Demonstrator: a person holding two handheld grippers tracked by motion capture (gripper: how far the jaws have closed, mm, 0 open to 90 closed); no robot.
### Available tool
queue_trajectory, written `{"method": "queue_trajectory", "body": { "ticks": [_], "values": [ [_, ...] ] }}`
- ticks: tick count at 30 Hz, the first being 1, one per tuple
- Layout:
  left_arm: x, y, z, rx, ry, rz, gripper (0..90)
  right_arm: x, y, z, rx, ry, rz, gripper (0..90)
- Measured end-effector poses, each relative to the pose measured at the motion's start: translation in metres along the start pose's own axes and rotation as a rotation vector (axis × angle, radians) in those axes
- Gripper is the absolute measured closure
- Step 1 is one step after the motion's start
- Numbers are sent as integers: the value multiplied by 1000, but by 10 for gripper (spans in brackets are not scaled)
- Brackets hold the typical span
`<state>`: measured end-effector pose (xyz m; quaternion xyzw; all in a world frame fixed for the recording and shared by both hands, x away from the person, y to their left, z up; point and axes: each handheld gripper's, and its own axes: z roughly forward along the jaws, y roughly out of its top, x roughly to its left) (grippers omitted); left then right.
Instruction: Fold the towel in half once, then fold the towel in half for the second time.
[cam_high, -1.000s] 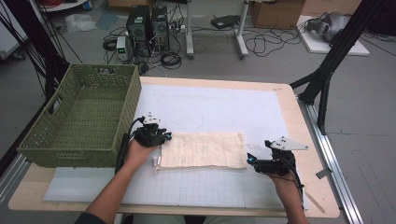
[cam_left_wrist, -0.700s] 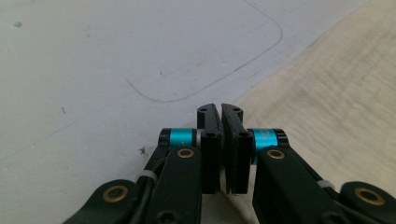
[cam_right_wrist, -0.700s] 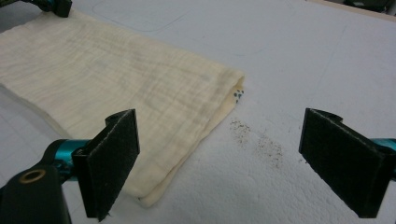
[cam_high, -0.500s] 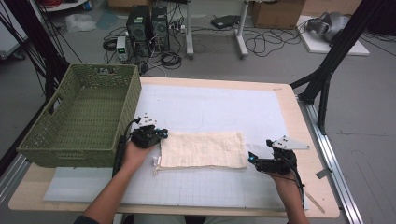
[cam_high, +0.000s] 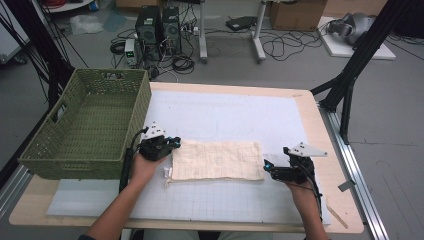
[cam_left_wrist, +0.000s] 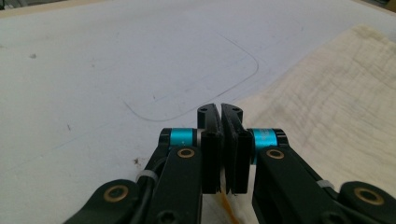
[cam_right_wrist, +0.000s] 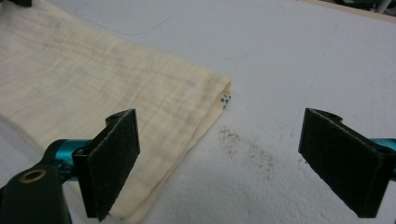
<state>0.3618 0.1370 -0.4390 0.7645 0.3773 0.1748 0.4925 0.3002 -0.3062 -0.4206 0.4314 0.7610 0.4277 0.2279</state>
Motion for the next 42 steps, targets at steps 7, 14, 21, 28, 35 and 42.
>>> {"method": "queue_trajectory", "body": {
  "ticks": [7,14,21,28,35,42],
  "values": [
    [0,0,-2,-6,0,-1,860,-11,11,13,-20,-6,26,117],
    [-1,1,-2,-13,-10,-3,859,-9,10,12,-17,-8,37,117],
    [-1,1,-2,-11,-8,-3,859,-7,12,15,-5,-7,13,118],
    [-1,1,-2,-15,-4,-11,858,-6,33,38,44,41,-25,118],
    [-1,1,-2,-13,-8,-18,858,-6,49,77,139,105,-50,195],
    [-1,1,-2,-10,-8,-16,859,-15,42,98,231,153,-59,397]
  ]
}}
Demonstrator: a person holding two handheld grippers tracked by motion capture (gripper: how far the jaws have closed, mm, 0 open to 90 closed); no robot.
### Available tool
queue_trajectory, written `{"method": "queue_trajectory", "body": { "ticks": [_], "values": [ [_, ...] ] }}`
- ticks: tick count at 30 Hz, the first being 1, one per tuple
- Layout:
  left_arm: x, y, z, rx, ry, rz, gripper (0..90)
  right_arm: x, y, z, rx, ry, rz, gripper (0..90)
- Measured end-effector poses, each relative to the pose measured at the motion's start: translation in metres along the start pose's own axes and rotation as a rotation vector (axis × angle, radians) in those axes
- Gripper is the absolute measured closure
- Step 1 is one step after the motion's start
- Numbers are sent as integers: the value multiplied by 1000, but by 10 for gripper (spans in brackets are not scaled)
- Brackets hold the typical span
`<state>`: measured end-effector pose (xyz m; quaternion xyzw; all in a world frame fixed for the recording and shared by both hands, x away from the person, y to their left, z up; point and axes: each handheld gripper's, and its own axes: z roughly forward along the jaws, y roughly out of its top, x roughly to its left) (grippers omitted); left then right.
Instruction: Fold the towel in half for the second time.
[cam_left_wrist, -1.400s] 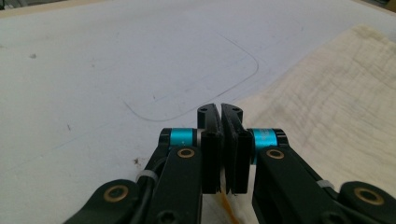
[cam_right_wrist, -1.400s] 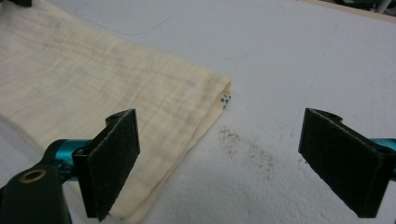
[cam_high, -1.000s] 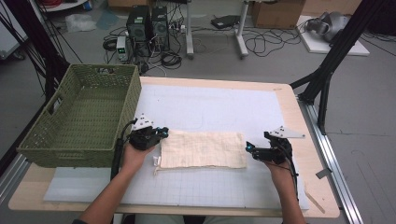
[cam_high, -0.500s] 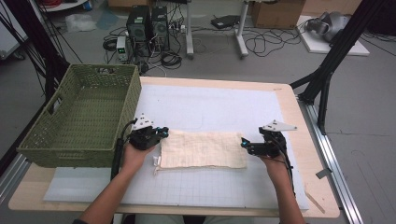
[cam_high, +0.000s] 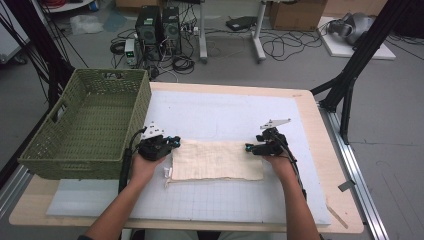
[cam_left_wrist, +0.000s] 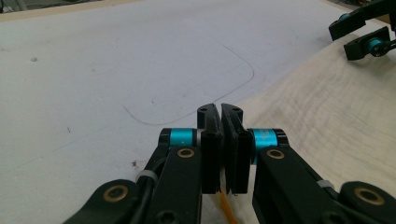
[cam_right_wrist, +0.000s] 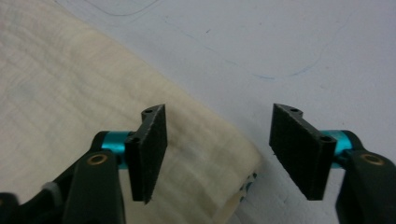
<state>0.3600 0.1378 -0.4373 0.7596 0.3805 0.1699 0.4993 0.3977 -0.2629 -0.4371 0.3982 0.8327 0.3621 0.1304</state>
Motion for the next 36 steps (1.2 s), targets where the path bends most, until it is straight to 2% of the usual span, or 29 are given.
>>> {"method": "queue_trajectory", "body": {
  "ticks": [6,14,17,18,21,26,30,36],
  "values": [
    [0,0,0,0,2,-4,859,-3,-2,2,18,33,4,508],
    [0,0,0,6,1,-5,860,-8,-8,-2,12,35,11,643],
    [0,-1,1,10,1,-3,860,-8,-9,-4,13,37,23,716],
    [0,-1,1,11,3,0,860,-8,-9,-5,14,34,23,767],
    [0,-1,1,11,9,-4,861,-7,-9,-5,15,32,-3,842],
    [0,1,-1,-6,15,12,865,-3,-12,-6,-6,-3,-35,853],
    [-1,2,-2,-38,28,14,866,-2,-14,-8,-26,-39,-35,854],
    [-2,3,-4,-48,28,15,866,0,-16,-13,-62,-63,-42,854]
  ]
}}
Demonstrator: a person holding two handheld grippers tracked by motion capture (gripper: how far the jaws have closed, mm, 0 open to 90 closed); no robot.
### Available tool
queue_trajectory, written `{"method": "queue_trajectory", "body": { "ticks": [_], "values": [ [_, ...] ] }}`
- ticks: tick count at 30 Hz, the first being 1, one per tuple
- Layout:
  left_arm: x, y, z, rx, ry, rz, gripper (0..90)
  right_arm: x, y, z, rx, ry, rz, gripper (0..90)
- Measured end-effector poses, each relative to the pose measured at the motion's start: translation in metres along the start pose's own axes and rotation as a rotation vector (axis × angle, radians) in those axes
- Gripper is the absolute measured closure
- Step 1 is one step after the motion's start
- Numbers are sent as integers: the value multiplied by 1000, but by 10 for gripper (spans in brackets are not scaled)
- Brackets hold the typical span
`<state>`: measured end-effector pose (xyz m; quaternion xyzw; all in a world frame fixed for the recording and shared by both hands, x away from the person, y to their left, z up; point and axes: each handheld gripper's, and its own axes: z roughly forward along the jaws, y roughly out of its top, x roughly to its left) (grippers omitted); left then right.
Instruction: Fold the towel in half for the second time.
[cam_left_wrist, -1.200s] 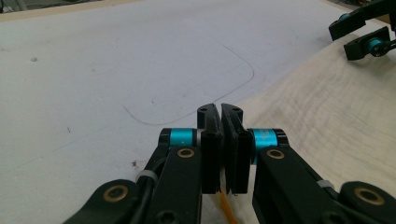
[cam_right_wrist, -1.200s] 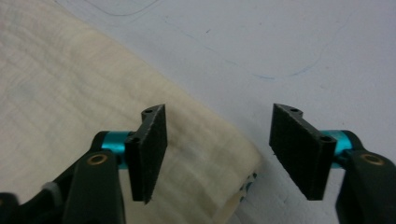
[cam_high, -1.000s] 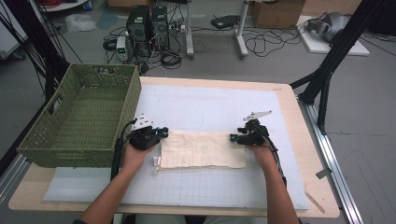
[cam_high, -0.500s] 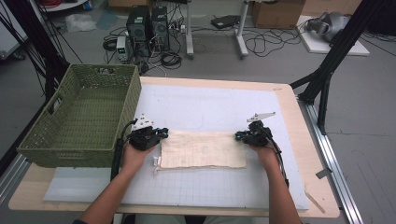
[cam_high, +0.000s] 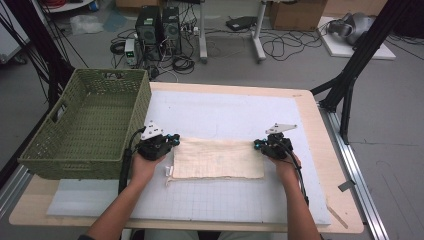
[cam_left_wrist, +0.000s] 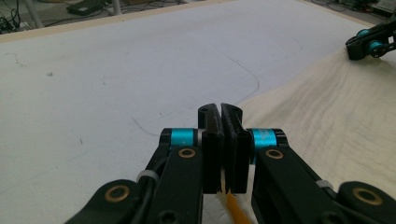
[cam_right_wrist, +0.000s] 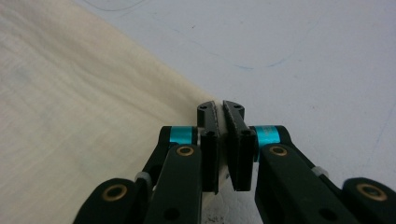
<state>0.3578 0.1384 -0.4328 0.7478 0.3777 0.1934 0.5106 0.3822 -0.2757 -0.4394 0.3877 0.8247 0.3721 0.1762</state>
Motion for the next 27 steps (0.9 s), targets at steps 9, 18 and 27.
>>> {"method": "queue_trajectory", "body": {
  "ticks": [9,18,27],
  "values": [
    [-10,8,-13,-46,-50,4,865,7,-11,-27,-111,14,-23,853],
    [-16,7,-22,-25,-45,-4,864,20,-21,-50,-176,42,-69,851],
    [-24,0,-32,3,-43,-20,862,32,-28,-64,-197,83,-101,851]
  ]
}}
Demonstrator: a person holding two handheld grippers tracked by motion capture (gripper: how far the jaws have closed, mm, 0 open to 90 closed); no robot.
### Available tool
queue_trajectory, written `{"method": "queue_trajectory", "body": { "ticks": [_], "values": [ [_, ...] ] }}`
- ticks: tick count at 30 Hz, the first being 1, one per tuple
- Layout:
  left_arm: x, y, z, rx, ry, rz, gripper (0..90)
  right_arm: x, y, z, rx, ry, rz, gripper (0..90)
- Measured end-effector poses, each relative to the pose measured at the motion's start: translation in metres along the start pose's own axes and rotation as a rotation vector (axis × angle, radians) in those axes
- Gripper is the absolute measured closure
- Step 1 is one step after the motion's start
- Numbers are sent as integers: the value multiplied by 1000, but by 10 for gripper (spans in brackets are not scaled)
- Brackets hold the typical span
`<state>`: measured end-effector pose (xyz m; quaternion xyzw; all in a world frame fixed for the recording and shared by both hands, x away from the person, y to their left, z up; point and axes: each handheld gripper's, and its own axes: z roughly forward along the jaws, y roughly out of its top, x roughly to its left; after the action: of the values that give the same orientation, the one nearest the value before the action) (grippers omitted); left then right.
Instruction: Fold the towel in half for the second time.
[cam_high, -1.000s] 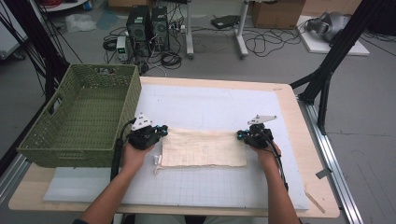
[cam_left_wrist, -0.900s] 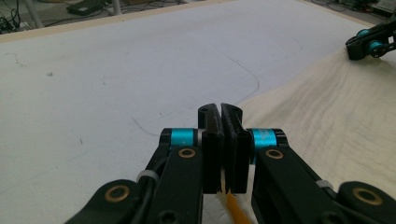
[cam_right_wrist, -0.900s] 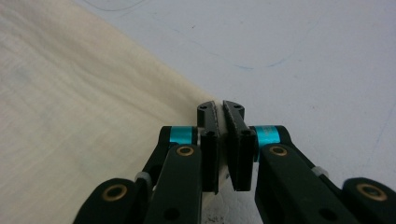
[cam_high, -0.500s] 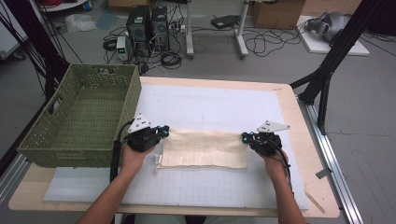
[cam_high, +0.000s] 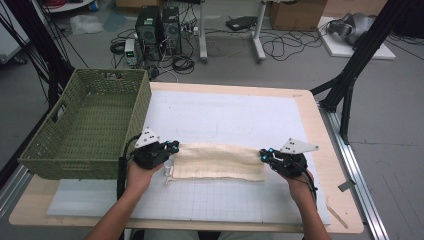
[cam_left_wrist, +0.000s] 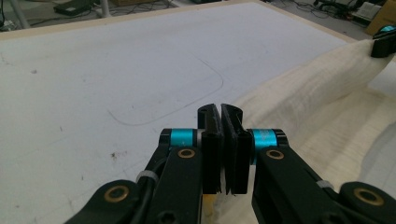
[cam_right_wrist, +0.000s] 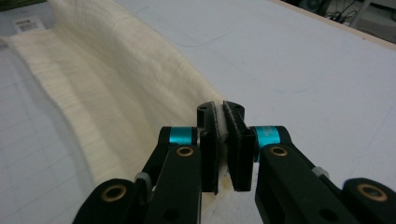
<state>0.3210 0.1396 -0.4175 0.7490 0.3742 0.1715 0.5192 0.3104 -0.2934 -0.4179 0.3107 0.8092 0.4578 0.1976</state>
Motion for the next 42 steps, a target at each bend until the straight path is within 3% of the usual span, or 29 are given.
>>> {"method": "queue_trajectory", "body": {
  "ticks": [8,16,19,22,25,31,35,36,42],
  "values": [
    [-8,-12,-7,66,2,17,861,12,-8,-10,9,58,-27,851],
    [-13,-26,-5,150,-16,18,834,21,-18,-11,70,96,-48,850],
    [-12,-21,-5,118,-15,-18,667,22,-17,-11,78,96,-58,849],
    [-10,-12,-8,52,-12,-33,529,23,-17,-10,84,97,-64,848],
    [-9,-5,-6,15,-24,-41,495,24,-16,-10,83,98,-67,848],
    [-7,6,-6,-48,-54,-49,521,24,-16,-11,89,97,-70,848],
    [-11,-3,9,46,-72,-26,606,23,-15,-12,85,102,-64,819],
    [-12,-6,12,50,-66,-30,624,23,-15,-13,80,106,-52,789],
    [-13,-19,21,134,-33,-21,731,29,2,-21,-28,83,0,596]
  ]
}}
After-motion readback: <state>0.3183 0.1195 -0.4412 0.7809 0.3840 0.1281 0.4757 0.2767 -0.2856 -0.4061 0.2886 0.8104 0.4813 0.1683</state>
